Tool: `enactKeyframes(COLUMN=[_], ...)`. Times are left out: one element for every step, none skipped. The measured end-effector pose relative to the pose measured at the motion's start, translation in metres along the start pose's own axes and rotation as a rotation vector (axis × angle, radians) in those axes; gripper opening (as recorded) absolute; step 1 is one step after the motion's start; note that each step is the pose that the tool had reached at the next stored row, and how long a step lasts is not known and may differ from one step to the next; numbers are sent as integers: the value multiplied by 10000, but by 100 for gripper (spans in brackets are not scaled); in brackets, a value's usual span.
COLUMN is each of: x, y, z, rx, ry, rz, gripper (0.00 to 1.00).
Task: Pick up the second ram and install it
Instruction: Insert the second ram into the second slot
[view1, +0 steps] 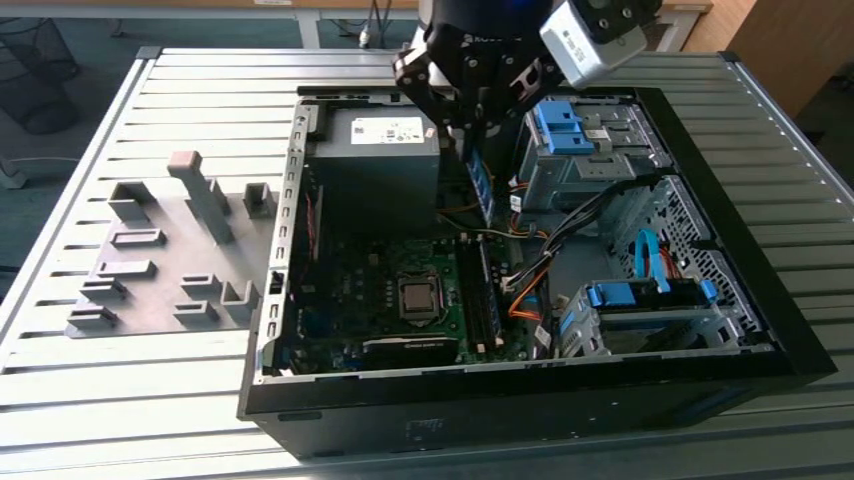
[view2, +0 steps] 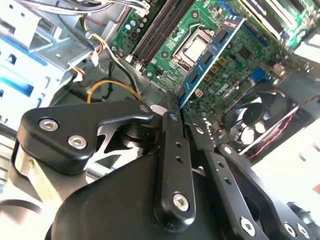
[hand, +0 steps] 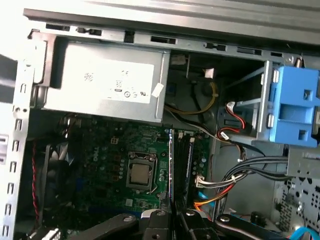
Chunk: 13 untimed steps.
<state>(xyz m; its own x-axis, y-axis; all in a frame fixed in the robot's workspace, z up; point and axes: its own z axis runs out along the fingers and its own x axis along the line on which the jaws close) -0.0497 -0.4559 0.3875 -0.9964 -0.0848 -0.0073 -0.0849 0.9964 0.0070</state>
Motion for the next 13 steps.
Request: enactKeyframes(x=[-1,-3,-5,-8,-13,-17,-21,-26,-30,-34,-40,-46,-56], y=[0,0,-1,0,-1,-2,-2,-2,-3,-3,-4,-5,-6], z=[2,3,4,10,20,37,54,73,91,109,129,146,164], rx=[7,16,20,22,22,22,22,22,22,22,22,23,23], ry=[-1,0,0,0,0,1,1,0,0,0,0,0,0], rz=[115,146,152,154,153,155,161,173,191,207,223,236,247], gripper=[14,14,14,14,14,14,14,14,14,14,14,14,14])
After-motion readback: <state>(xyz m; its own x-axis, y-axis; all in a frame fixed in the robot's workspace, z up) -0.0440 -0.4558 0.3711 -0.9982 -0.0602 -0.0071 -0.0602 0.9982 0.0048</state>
